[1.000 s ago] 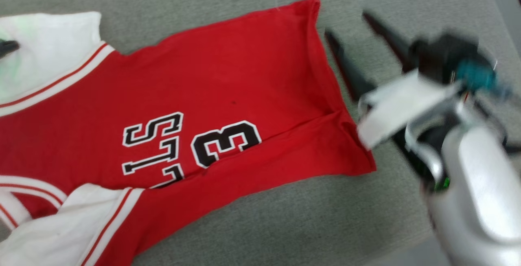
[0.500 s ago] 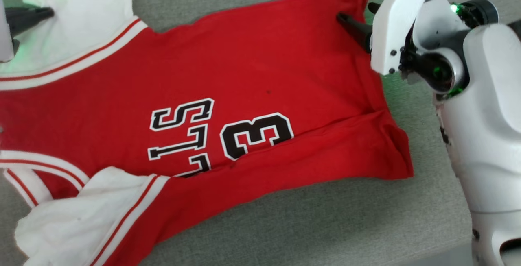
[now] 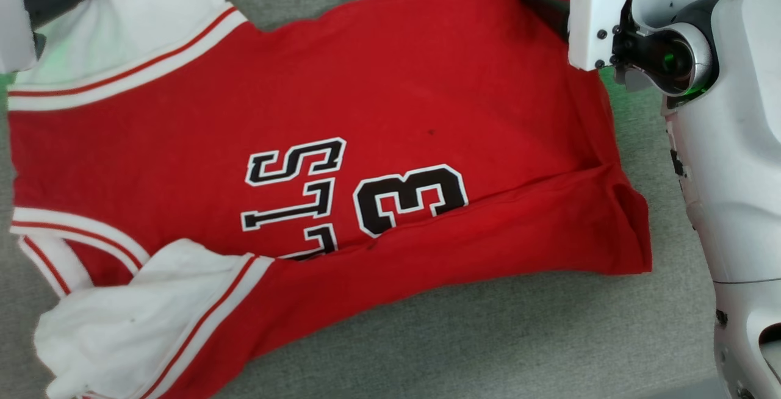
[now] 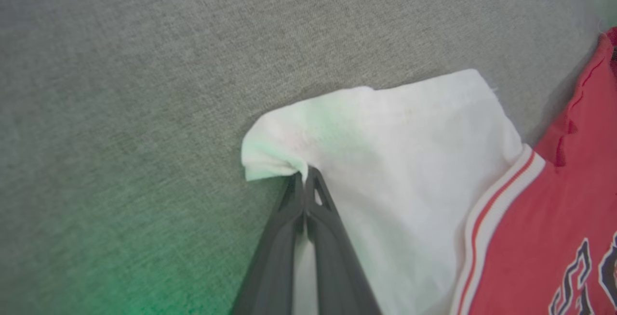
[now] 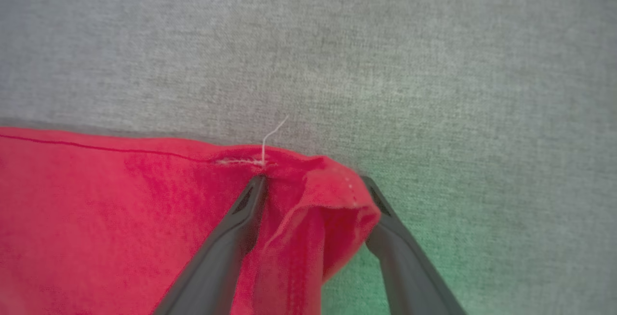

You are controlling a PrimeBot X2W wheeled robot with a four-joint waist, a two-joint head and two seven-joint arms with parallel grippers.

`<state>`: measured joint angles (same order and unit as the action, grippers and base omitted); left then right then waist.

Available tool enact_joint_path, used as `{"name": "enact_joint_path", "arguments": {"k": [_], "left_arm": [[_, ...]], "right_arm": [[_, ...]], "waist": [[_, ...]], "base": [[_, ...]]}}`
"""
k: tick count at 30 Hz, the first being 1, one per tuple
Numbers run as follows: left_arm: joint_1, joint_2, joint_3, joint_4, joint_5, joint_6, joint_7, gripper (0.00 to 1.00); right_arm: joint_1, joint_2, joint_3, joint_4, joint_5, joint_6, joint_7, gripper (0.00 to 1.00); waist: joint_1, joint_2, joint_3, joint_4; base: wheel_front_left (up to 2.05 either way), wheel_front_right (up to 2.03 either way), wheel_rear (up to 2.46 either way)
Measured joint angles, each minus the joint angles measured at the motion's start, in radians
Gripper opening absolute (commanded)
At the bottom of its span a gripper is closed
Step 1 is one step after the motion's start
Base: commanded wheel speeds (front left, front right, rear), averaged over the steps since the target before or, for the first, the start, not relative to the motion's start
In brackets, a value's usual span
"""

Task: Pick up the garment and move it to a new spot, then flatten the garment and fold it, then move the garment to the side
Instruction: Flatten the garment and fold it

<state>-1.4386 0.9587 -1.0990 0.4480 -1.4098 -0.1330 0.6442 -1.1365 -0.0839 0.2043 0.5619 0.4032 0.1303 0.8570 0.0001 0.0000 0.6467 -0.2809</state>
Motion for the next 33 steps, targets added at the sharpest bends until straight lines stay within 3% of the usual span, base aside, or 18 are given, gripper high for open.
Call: {"name": "enact_joint_path", "arguments": {"k": [1, 10, 17, 24, 33], "left_arm": [[-0.001, -0.003, -0.002, -0.003, -0.002, 0.000, -0.012, 0.00], [0.048, -0.039, -0.011, -0.035, -0.053, 0.001, -0.178, 0.00], [0.124, -0.038, -0.046, -0.192, -0.050, 0.001, -0.339, 0.00], [0.217, 0.005, -0.113, -0.342, -0.015, 0.001, -0.525, 0.00], [0.403, 0.109, -0.165, -0.490, 0.020, 0.001, -0.762, 0.00]], "right_arm": [[-0.001, -0.001, 0.003, 0.002, 0.001, 0.000, -0.011, 0.00], [0.027, -0.046, 0.058, 0.016, 0.039, 0.000, -0.143, 0.00], [0.138, -0.154, 0.141, -0.074, 0.137, 0.000, -0.213, 0.00], [0.325, -0.299, 0.208, -0.243, 0.226, 0.000, -0.256, 0.00], [0.579, -0.443, 0.211, -0.440, 0.288, 0.000, -0.246, 0.00]], "waist": [[0.0000, 0.0000, 0.001, 0.004], [0.0000, 0.0000, -0.039, 0.041], [0.0000, 0.0000, -0.118, 0.087], [0.0000, 0.0000, -0.209, 0.144], [-0.0001, 0.0000, -0.322, 0.206]], "base": [[0.00, 0.00, 0.00], [0.00, 0.00, 0.00], [0.00, 0.00, 0.00], [0.00, 0.00, 0.00], [0.00, 0.00, 0.00]]}}
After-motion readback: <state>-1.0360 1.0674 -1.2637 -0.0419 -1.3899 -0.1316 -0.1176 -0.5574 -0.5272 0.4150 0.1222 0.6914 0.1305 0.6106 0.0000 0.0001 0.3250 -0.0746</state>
